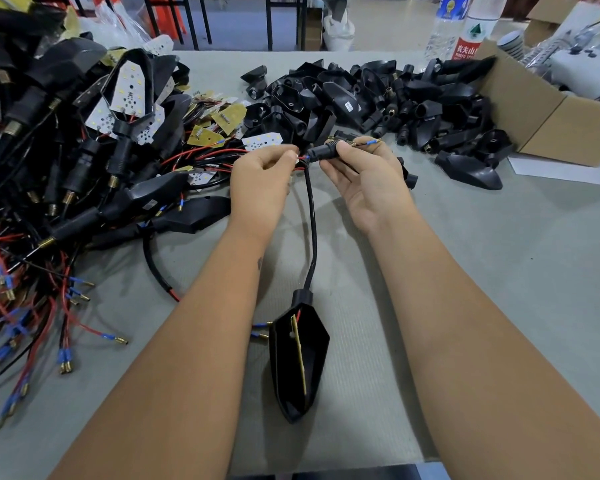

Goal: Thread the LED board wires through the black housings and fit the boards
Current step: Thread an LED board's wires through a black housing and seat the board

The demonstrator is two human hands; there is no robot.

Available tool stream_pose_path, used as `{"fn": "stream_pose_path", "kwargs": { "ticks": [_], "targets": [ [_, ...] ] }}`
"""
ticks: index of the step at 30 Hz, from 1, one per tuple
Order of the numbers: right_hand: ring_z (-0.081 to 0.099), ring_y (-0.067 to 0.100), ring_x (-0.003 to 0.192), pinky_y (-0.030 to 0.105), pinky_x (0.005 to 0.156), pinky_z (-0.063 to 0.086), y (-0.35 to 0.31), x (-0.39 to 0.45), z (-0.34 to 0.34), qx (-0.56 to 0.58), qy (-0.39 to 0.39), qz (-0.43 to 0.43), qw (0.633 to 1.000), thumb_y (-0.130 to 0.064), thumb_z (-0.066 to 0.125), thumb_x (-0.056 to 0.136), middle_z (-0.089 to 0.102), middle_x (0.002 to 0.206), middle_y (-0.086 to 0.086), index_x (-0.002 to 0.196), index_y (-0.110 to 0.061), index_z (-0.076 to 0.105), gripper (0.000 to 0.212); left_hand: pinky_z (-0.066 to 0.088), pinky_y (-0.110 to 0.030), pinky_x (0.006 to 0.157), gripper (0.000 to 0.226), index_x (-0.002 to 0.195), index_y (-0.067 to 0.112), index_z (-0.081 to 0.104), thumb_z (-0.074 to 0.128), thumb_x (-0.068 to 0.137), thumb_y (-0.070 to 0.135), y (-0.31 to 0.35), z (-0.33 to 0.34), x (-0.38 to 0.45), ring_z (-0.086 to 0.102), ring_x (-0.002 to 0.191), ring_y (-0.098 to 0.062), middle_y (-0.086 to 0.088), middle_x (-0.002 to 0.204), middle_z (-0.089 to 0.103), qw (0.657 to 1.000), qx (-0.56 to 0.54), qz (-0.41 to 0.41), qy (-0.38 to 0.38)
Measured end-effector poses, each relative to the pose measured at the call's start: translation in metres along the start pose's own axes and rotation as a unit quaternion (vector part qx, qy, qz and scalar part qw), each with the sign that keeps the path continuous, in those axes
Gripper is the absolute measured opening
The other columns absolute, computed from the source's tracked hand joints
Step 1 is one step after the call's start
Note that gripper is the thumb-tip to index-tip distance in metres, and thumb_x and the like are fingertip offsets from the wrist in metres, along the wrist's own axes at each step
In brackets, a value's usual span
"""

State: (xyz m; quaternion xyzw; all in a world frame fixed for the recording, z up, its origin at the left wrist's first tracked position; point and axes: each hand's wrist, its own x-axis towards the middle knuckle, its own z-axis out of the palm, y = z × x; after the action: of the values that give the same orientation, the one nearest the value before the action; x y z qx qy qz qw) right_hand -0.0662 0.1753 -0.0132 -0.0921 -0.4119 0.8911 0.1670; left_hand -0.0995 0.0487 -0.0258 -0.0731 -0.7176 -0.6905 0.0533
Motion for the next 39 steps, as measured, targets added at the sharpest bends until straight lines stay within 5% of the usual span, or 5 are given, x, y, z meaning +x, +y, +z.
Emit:
{"fn": "stream_pose_path", "kwargs": {
  "ticks": [8, 14, 21, 27, 39],
  "targets": [
    [0.067, 0.024, 0.072, 0.029, 0.070, 0.060, 0.0031, -0.0018, -0.0004, -0.011, -0.013, 0.003, 1.000, 0.010, 0.053, 0.093, 0.063, 0.080, 0.012, 0.082, -0.008, 0.046, 0.022, 0.051, -0.036, 0.069, 0.013, 0.075, 0.024, 0.070, 0.073, 0.087, 0.022, -0.0012, -0.0012, -0.0003, 0.056, 0.063, -0.016, -0.007, 0.068, 0.065, 0.999, 0.028, 0.032, 0.008],
    [0.065, 0.024, 0.071, 0.030, 0.071, 0.060, 0.0029, 0.0003, -0.0004, 0.005, 0.000, -0.008, 1.000, 0.010, 0.054, 0.092, 0.061, 0.082, 0.012, 0.086, -0.008, 0.046, 0.020, 0.050, -0.020, 0.060, 0.011, 0.083, 0.017, 0.070, 0.065, 0.092, 0.018, 0.0038, 0.0026, -0.0017, 0.059, 0.054, -0.001, 0.008, 0.065, 0.064, 1.000, -0.018, 0.000, 0.019],
    [0.067, 0.020, 0.077, 0.025, 0.074, 0.059, 0.0047, -0.0017, 0.0000, -0.018, -0.030, 0.001, 0.999, 0.006, 0.053, 0.094, 0.063, 0.090, 0.014, 0.094, -0.002, 0.060, 0.011, 0.055, -0.043, 0.079, 0.014, 0.077, 0.023, 0.069, 0.068, 0.091, 0.019, 0.0014, -0.0005, -0.0027, 0.056, 0.066, -0.016, -0.001, 0.064, 0.060, 0.999, 0.026, 0.032, -0.005],
    [0.066, 0.020, 0.075, 0.028, 0.077, 0.060, 0.0032, -0.0014, -0.0001, -0.007, -0.021, -0.001, 1.000, 0.006, 0.054, 0.093, 0.062, 0.089, 0.014, 0.092, -0.001, 0.060, 0.010, 0.055, -0.023, 0.068, 0.015, 0.096, 0.010, 0.073, 0.059, 0.095, 0.015, 0.0021, 0.0025, -0.0004, 0.063, 0.064, -0.001, 0.005, 0.076, 0.070, 0.999, -0.035, -0.018, 0.009],
    [0.063, 0.018, 0.078, 0.022, 0.070, 0.058, 0.0039, -0.0012, 0.0002, -0.015, 0.010, 0.011, 1.000, 0.003, 0.057, 0.093, 0.063, 0.087, 0.010, 0.087, -0.007, 0.060, 0.011, 0.049, -0.031, 0.065, 0.018, 0.077, 0.020, 0.069, 0.064, 0.091, 0.010, -0.0012, 0.0024, -0.0010, 0.057, 0.059, -0.010, 0.003, 0.065, 0.066, 0.998, 0.026, 0.054, -0.011]
  ]
}}
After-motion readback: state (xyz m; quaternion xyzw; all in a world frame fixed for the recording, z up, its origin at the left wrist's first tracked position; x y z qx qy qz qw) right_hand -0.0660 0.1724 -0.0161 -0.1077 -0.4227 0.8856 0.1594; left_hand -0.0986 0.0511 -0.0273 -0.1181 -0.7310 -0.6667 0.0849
